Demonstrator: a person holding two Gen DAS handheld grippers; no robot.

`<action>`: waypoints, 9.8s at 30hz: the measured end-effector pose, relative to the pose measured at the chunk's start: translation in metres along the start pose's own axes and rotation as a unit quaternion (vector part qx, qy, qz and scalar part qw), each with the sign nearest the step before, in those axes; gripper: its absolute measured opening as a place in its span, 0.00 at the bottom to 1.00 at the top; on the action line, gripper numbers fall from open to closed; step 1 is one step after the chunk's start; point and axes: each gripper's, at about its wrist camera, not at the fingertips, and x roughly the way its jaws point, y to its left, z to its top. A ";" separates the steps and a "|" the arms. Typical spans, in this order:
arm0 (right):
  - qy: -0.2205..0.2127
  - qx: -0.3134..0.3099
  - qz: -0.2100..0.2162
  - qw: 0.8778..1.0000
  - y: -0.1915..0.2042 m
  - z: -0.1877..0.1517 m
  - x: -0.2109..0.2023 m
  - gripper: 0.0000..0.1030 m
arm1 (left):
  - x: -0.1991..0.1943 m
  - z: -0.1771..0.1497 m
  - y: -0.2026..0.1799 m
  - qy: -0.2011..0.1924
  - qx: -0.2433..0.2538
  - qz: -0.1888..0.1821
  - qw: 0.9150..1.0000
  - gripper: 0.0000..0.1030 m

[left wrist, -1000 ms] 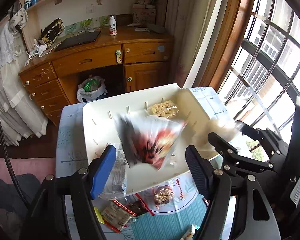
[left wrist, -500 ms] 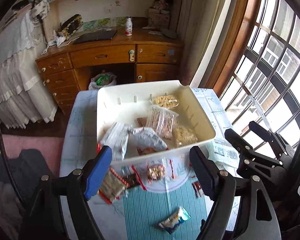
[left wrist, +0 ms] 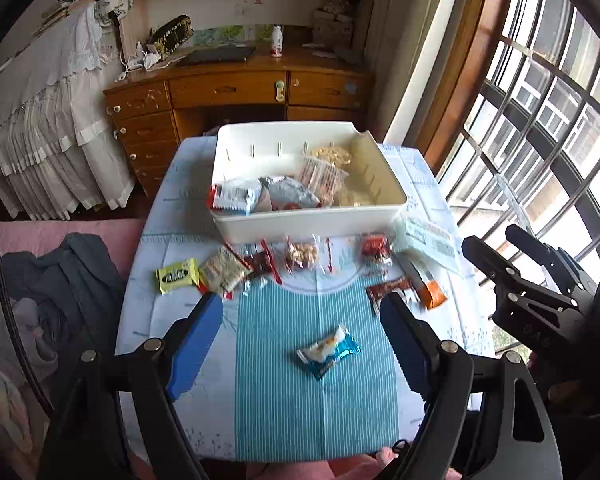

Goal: Organize snacks
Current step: 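Move both tools back over the snacks on the tablecloth, then grasp the blue-and-white wafer packet with left while right reaches the brown chocolate bar, then lift the wafer packet with left while right grasps and lifts the chocolate bar, then drop both snacks into the white bin and open both tools, then move both tools toward the orange-ended bar and the pale blue bag, then grasp the orange-ended bar with left while right grasps the pale blue bag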

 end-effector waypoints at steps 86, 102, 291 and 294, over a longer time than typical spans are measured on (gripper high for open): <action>0.426 0.218 0.063 0.876 -0.076 -0.088 0.219 0.76 | 0.233 -0.055 -0.037 0.247 0.019 -0.015 0.969 0.78; 0.447 0.156 -0.052 0.879 -0.034 -0.087 0.240 0.65 | 0.277 -0.075 -0.095 0.270 0.118 0.026 0.955 0.73; 0.175 -0.352 0.162 0.905 -0.166 -0.055 0.171 0.99 | 0.359 0.042 -0.208 0.325 -0.142 0.037 0.934 0.36; 0.177 -0.354 0.163 0.904 -0.159 -0.057 0.173 0.99 | 0.348 0.037 -0.194 0.320 -0.154 0.031 0.934 0.36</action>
